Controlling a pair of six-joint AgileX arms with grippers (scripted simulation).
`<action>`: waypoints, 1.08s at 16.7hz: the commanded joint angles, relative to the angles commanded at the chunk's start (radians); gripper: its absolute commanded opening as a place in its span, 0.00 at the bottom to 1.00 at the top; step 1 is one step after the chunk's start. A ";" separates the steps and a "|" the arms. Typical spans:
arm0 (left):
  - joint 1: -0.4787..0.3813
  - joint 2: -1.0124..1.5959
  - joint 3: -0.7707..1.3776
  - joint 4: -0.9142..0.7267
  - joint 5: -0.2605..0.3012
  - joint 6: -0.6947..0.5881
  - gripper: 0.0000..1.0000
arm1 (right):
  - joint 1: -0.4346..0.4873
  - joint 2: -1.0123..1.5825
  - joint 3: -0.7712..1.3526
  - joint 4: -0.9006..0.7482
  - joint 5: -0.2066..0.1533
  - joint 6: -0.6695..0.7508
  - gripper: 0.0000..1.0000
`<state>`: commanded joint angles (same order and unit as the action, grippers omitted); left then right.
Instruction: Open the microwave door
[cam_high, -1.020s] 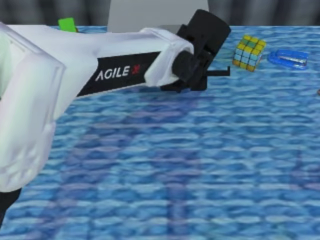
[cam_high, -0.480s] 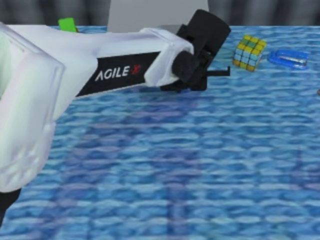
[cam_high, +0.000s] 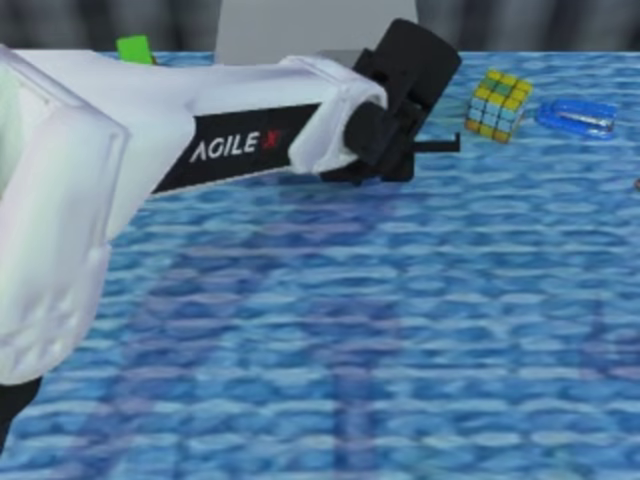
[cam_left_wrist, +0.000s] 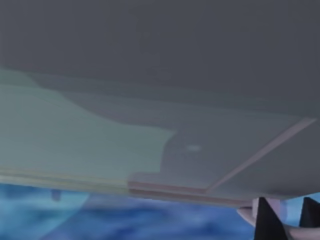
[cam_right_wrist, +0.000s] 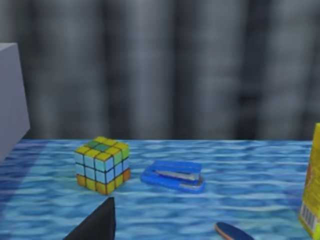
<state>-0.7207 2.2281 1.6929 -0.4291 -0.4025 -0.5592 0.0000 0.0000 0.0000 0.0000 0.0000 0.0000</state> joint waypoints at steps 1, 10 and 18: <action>0.000 0.000 0.000 0.000 0.000 0.000 0.00 | 0.000 0.000 0.000 0.000 0.000 0.000 1.00; -0.002 -0.013 -0.030 0.019 0.010 0.019 0.00 | 0.000 0.000 0.000 0.000 0.000 0.000 1.00; 0.005 -0.052 -0.089 0.059 0.039 0.060 0.00 | 0.000 0.000 0.000 0.000 0.000 0.000 1.00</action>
<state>-0.7158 2.1765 1.6043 -0.3697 -0.3639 -0.4994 0.0000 0.0000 0.0000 0.0000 0.0000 0.0000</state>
